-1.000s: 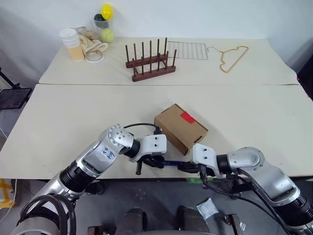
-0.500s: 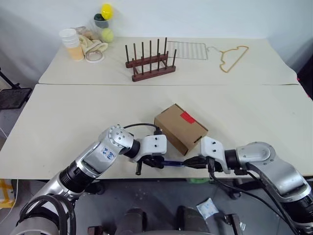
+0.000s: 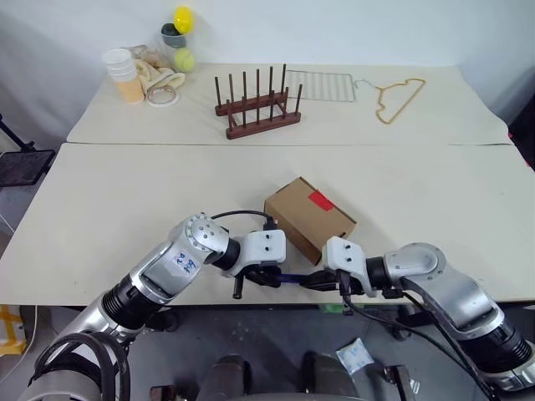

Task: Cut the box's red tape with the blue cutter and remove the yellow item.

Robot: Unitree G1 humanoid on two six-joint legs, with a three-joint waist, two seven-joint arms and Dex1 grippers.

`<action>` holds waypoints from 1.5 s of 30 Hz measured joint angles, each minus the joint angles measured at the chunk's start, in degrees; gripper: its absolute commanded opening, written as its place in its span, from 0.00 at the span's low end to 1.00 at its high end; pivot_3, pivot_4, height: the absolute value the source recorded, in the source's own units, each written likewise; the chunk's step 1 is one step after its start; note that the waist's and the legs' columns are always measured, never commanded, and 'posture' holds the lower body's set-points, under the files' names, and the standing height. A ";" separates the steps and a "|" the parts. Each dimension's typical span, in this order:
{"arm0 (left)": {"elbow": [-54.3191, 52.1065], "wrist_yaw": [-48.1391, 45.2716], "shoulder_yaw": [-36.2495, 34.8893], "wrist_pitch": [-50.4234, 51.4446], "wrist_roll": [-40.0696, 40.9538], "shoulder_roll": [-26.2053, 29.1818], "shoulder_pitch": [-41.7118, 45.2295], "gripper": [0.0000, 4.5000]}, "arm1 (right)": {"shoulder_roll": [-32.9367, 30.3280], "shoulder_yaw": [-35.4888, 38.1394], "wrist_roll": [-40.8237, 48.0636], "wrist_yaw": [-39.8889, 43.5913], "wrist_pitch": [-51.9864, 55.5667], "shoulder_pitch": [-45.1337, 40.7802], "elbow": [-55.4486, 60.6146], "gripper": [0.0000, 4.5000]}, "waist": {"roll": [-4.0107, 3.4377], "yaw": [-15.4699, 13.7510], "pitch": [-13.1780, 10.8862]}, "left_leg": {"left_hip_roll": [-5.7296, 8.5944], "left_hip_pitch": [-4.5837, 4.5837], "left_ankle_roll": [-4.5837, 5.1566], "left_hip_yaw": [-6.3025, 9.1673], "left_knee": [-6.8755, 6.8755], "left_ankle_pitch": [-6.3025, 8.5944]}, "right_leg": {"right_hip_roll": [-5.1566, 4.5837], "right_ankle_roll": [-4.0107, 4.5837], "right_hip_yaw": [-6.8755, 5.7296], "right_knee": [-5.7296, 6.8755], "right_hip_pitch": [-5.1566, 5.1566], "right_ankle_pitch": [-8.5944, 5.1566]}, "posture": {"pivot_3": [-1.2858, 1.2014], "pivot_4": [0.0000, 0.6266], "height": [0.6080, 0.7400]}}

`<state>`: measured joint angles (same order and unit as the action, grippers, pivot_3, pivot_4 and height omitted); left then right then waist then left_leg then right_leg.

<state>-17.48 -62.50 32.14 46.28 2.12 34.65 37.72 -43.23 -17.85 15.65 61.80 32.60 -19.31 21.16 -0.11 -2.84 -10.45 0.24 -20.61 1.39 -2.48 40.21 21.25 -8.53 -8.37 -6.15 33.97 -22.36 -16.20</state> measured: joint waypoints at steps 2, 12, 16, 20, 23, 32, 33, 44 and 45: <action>-0.03 0.10 0.00 0.03 0.00 0.02 -0.03 0.10 | 0.14 0.00 0.01 0.02 0.01 -0.05 -0.16 0.00 | 0.00 0.00 0.00 | 0.00 0.00 0.00 0.00 0.00 0.00 | 0.00 0.00 0.00 0.01 0.00 0.00 | 0.52 0.24 1.00; -0.13 0.19 0.12 -0.08 0.01 0.04 -0.03 0.10 | -4.06 3.79 1.82 1.19 2.19 0.46 0.81 0.00 | 0.00 -0.05 0.00 | 0.00 -0.01 0.00 0.01 0.00 0.00 | 0.00 0.00 -0.01 -0.01 0.00 0.00 | 0.52 0.24 1.00; -0.09 0.18 0.15 -0.24 0.01 0.04 -0.03 0.10 | -4.28 4.11 1.53 1.25 1.64 1.00 0.12 0.00 | 0.00 -0.05 0.00 | 0.01 -0.01 0.00 0.00 0.01 0.00 | 0.00 0.00 0.00 -0.01 0.00 0.00 | 0.52 0.24 1.00; -0.07 0.18 0.24 -0.30 -0.04 0.00 0.02 0.10 | -3.97 4.03 1.24 1.18 1.15 0.95 -0.55 0.00 | 0.00 -0.08 0.00 | 0.00 -0.01 0.00 0.00 0.01 0.00 | 0.00 0.00 0.00 0.00 0.00 0.00 | 0.52 0.24 1.00; -0.04 0.19 0.32 -0.30 -0.07 -0.04 0.11 0.10 | -2.75 2.84 1.17 1.12 1.14 0.38 -0.56 0.00 | 0.00 -0.09 0.00 | 0.00 -0.01 0.00 0.00 0.01 0.00 | 0.00 0.00 0.00 0.00 0.00 0.00 | 0.52 0.24 1.00; 0.01 0.24 0.40 -0.07 -0.10 -0.14 0.23 0.10 | 1.05 -0.25 -0.03 0.97 1.09 -1.98 -1.41 0.00 | 0.00 -0.10 0.01 | 0.00 0.00 0.00 0.03 0.02 0.00 | 0.00 0.00 -0.01 0.02 0.01 0.00 | 0.52 0.24 1.00; 0.02 0.25 0.41 -0.05 -0.10 -0.21 0.23 0.10 | 1.55 -0.89 -0.05 0.97 1.08 -2.13 -1.41 0.00 | 0.00 -0.12 0.01 | 0.02 0.00 0.00 0.03 0.02 0.00 | -0.01 0.00 -0.01 0.01 0.01 0.00 | 0.52 0.24 1.00; 0.14 0.33 0.42 -0.08 -0.11 -0.39 0.28 0.10 | 5.60 -4.61 -1.20 0.21 1.46 -3.02 -2.99 0.00 | 0.00 -0.13 0.01 | 0.02 -0.01 0.00 0.04 0.05 0.00 | 0.00 0.00 0.00 0.02 0.02 0.00 | 0.52 0.24 1.00; 0.14 0.33 0.42 -0.09 -0.11 -0.38 0.28 0.10 | 5.60 -4.61 -1.19 0.19 1.47 -3.01 -2.95 0.00 | 0.00 -0.13 0.01 | 0.02 -0.01 0.00 0.04 0.05 0.00 | 0.00 0.00 0.00 0.02 0.02 0.00 | 0.52 0.24 1.00</action>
<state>-17.34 -62.16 32.56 46.19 2.01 34.27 38.00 -37.63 -22.45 14.46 61.99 34.07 -22.33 18.21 -0.11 -2.97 -10.44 0.26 -20.62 1.39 -2.44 40.26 21.25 -8.53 -8.37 -6.15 33.99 -22.34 -16.20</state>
